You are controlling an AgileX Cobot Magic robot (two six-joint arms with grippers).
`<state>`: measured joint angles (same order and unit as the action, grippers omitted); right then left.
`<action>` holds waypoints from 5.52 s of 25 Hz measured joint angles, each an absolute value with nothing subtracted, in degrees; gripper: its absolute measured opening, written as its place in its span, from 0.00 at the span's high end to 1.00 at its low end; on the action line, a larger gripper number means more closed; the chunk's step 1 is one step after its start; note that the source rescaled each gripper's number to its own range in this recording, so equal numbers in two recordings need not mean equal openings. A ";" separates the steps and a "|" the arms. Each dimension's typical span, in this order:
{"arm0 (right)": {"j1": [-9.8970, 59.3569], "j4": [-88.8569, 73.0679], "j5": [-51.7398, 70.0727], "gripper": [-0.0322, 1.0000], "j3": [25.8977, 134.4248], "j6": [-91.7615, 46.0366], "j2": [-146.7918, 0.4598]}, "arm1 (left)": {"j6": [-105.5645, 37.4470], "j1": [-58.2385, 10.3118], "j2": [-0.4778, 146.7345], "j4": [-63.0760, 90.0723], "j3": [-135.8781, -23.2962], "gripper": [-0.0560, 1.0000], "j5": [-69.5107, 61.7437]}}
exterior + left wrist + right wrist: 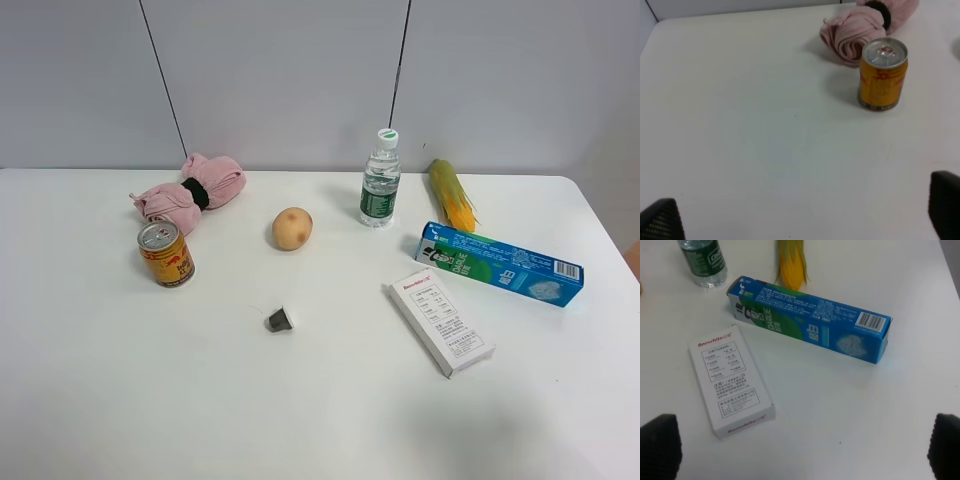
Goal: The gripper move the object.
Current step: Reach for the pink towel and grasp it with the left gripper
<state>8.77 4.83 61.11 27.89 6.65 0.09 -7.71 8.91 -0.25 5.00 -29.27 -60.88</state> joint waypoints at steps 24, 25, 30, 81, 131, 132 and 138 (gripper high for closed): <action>8.77 4.83 61.11 0.00 27.89 6.65 0.09 | -7.54 8.91 -0.25 5.00 -29.27 0.00 -60.88; 8.77 4.83 61.11 0.00 27.89 6.65 0.09 | -7.54 8.91 -0.25 5.00 -29.27 0.00 -60.88; 8.77 4.83 61.11 0.00 27.89 6.65 0.09 | -7.54 8.91 -0.25 5.00 -29.27 0.00 -60.88; 8.77 4.83 61.11 0.00 27.89 6.65 0.09 | -27.73 -8.90 98.30 5.03 -80.10 0.00 -39.52; 8.77 4.83 61.11 0.00 27.89 6.65 0.09 | -35.37 -7.78 130.58 12.48 -94.45 0.95 -35.31; 8.77 4.83 61.11 0.00 27.89 6.65 0.09 | -35.37 -7.78 130.58 12.48 -94.57 0.95 -35.55; 8.77 4.83 61.11 0.00 27.89 6.65 0.09 | -34.58 -7.78 129.17 12.52 -94.57 0.95 -37.58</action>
<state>8.77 4.83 61.11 27.89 6.65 0.09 -34.58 -7.78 129.17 12.52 -94.57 -37.58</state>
